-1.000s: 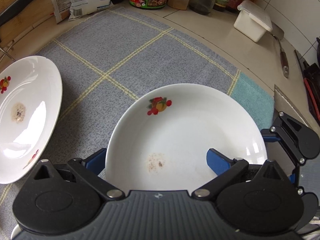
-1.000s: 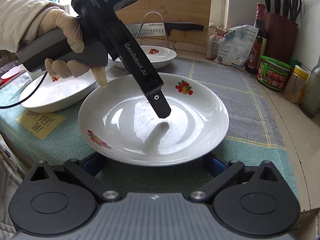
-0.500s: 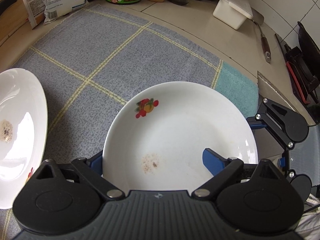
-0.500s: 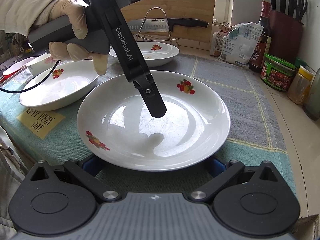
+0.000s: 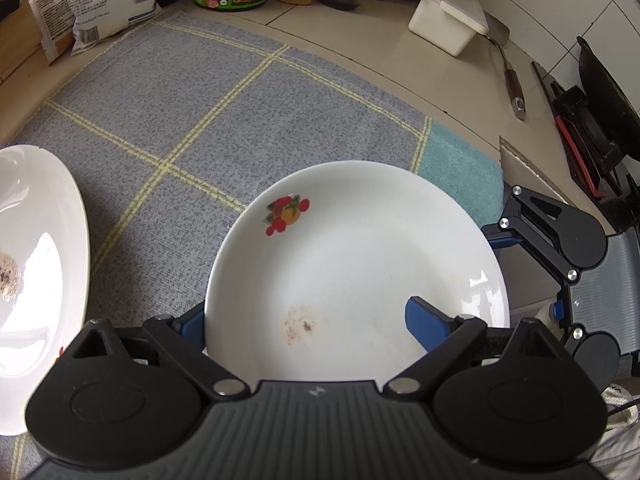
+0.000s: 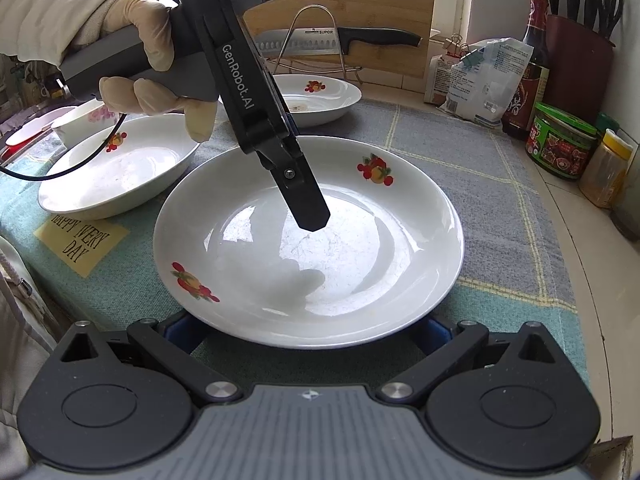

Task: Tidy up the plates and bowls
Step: 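Lift the plate with both grippers and carry it toward the green-lidded jar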

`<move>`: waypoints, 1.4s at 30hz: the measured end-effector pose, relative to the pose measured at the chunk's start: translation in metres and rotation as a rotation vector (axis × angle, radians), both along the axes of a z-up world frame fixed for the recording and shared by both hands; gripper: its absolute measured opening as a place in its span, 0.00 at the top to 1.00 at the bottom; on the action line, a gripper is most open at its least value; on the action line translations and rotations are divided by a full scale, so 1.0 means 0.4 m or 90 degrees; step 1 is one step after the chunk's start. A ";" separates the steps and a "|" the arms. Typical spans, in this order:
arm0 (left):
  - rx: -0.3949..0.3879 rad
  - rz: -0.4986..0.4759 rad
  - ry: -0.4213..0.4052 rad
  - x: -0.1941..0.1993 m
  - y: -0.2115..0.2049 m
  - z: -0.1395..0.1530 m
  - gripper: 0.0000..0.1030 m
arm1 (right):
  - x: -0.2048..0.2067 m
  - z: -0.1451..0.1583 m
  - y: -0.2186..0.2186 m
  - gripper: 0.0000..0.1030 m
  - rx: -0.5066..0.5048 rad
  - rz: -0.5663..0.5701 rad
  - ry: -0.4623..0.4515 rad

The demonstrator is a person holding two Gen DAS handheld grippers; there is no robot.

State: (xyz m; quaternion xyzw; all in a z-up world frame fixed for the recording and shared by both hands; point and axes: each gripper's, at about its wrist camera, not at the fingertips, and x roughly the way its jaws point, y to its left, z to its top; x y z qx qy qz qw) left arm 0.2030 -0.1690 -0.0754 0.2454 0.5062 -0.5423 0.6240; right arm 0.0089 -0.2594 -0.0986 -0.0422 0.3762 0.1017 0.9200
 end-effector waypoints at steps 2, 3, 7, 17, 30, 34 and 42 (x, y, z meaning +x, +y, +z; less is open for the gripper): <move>-0.002 -0.001 0.001 0.000 0.001 0.001 0.07 | 0.002 0.002 0.004 0.00 -0.009 0.003 0.002; -0.002 -0.002 0.001 0.000 0.001 0.002 0.07 | 0.004 0.003 0.002 0.00 -0.007 0.003 0.005; -0.005 -0.003 0.001 -0.001 0.003 0.001 0.07 | 0.012 0.007 -0.001 0.00 -0.009 0.010 0.019; -0.020 0.018 -0.009 -0.012 0.022 0.018 0.09 | 0.025 0.023 -0.012 0.00 -0.027 0.039 0.038; -0.039 0.058 -0.022 0.027 -0.019 0.056 0.09 | 0.067 0.050 -0.070 0.00 -0.036 0.065 0.026; -0.044 0.066 -0.025 0.054 -0.052 0.062 0.09 | 0.095 0.056 -0.101 0.00 -0.043 0.068 0.022; -0.055 0.071 -0.043 0.114 -0.133 0.076 0.09 | 0.160 0.063 -0.179 0.00 -0.052 0.068 0.016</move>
